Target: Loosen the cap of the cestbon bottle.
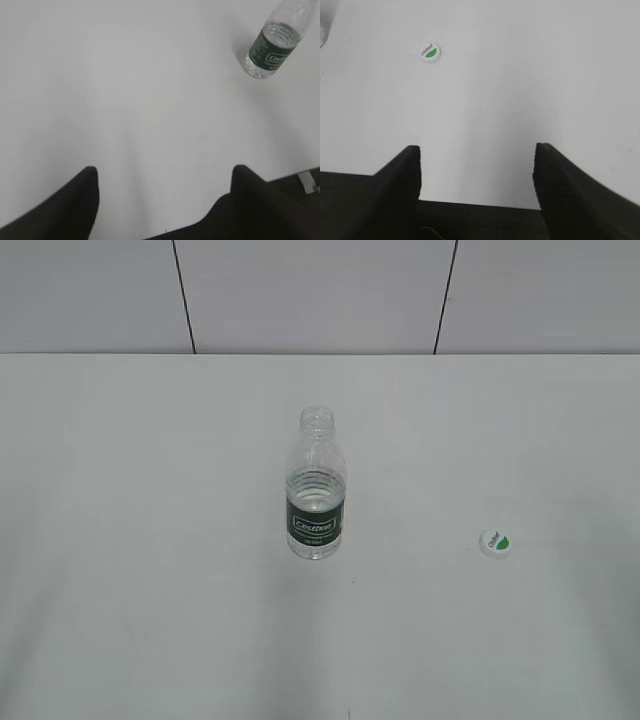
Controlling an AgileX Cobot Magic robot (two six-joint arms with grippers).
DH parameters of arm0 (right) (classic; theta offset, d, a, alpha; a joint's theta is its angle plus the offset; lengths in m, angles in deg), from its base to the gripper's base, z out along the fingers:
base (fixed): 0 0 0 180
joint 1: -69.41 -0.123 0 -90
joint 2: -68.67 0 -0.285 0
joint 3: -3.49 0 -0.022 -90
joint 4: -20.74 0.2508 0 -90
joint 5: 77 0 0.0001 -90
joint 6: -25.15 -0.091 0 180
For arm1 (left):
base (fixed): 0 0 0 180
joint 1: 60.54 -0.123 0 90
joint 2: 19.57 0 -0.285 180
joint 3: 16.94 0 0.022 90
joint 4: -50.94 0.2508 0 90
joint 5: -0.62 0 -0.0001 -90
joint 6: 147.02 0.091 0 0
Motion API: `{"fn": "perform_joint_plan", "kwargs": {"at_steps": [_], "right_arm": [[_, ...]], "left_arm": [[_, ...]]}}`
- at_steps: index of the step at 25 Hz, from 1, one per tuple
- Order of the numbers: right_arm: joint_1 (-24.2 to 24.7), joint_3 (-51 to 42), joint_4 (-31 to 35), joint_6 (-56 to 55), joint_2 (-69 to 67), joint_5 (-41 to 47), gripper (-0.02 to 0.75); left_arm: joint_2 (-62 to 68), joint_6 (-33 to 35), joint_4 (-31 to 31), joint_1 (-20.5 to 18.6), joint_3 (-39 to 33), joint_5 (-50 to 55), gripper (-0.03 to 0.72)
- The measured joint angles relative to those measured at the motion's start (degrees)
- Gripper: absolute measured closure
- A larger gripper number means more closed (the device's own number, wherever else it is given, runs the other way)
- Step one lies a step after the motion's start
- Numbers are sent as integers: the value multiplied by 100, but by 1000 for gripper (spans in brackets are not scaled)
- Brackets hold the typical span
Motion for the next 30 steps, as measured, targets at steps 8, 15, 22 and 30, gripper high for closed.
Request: {"fn": "perform_joint_plan", "kwargs": {"at_steps": [8,15,22,30], "right_arm": [[0,0,0,12,552,11,202],[0,0,12,12,1395,7,202],[0,0,19,6,2311,147,202],[0,-148,-40,-66,2551,639,202]], "left_arm": [[-848,0,-29,0,0,2,199],[-1425,0,-45,0,-18,18,199],[-1427,0,-45,0,-35,25,199],[-1427,0,-42,0,-41,25,221]]}}
